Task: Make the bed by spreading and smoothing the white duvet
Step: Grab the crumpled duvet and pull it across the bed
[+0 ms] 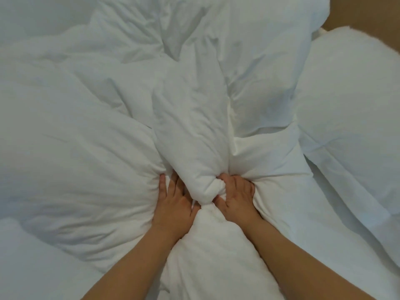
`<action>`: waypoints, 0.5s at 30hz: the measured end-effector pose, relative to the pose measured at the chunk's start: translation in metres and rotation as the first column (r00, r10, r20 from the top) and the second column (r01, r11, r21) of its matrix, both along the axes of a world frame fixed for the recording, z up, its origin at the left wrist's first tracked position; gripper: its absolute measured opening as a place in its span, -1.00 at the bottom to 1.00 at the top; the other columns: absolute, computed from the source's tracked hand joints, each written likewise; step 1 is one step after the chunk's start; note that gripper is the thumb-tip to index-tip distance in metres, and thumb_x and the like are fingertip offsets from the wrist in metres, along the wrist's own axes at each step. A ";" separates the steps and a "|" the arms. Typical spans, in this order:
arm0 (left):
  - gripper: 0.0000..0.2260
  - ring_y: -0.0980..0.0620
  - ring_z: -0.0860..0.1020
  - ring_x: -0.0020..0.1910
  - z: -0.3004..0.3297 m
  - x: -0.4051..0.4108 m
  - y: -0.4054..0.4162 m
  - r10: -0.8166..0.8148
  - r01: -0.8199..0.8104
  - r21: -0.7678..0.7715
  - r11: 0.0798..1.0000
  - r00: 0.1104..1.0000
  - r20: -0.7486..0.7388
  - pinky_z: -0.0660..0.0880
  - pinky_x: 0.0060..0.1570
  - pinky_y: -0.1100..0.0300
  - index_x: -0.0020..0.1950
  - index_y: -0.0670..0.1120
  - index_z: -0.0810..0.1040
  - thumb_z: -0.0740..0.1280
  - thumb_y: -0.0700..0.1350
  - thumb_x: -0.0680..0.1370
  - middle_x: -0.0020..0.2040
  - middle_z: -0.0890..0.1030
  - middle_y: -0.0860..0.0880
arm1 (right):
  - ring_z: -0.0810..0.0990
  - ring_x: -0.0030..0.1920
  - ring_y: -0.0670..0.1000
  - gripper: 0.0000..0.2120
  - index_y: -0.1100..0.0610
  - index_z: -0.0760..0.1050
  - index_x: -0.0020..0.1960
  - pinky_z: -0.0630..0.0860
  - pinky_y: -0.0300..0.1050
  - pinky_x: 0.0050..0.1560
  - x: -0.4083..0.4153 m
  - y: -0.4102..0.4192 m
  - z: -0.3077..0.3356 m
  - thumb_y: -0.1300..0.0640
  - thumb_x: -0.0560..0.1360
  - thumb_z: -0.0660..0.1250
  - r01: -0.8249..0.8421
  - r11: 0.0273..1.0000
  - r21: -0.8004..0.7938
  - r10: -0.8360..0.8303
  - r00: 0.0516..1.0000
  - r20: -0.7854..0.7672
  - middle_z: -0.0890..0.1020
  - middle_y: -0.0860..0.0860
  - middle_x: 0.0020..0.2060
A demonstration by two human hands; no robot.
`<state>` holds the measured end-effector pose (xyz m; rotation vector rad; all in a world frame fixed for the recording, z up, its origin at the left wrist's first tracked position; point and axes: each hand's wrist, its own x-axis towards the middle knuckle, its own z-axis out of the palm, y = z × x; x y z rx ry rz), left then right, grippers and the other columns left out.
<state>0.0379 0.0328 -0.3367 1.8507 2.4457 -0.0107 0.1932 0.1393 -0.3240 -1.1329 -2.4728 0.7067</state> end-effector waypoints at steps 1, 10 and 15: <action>-0.41 -0.13 0.06 0.53 0.004 -0.001 -0.002 0.037 -0.034 -0.049 0.998 0.998 0.054 -0.08 0.44 -0.25 0.54 -0.11 0.27 -0.09 0.19 0.63 0.51 0.29 -0.19 | 0.47 -0.04 0.16 -0.58 -0.01 0.37 0.15 0.06 -0.19 -0.05 -0.002 0.002 0.008 -0.20 0.38 0.16 0.006 1.000 0.008 -0.006 0.999 0.041 0.54 0.11 -0.09; -0.84 -0.01 0.51 0.17 0.170 0.066 -0.007 0.201 -0.804 0.190 0.563 0.357 0.912 0.45 0.20 0.01 0.07 0.06 0.52 0.25 -0.07 0.52 0.14 0.56 0.02 | 0.42 -0.28 0.14 -0.98 0.01 0.33 -0.04 0.25 -0.07 -0.31 0.081 0.035 0.236 0.08 0.56 0.17 0.018 0.981 0.195 -0.039 0.994 0.104 0.42 -0.02 -0.31; -0.18 0.12 0.10 0.50 0.203 0.180 0.036 0.092 -0.119 0.008 0.993 0.811 0.578 -0.09 0.50 -0.09 0.53 0.14 -0.01 0.15 0.45 0.38 0.47 0.15 0.19 | 0.52 -0.25 0.10 -0.94 -0.02 0.35 -0.12 0.44 0.00 -0.27 0.145 0.069 0.285 0.10 0.47 0.24 0.069 0.998 -0.007 -0.069 0.997 -0.045 0.56 0.00 -0.26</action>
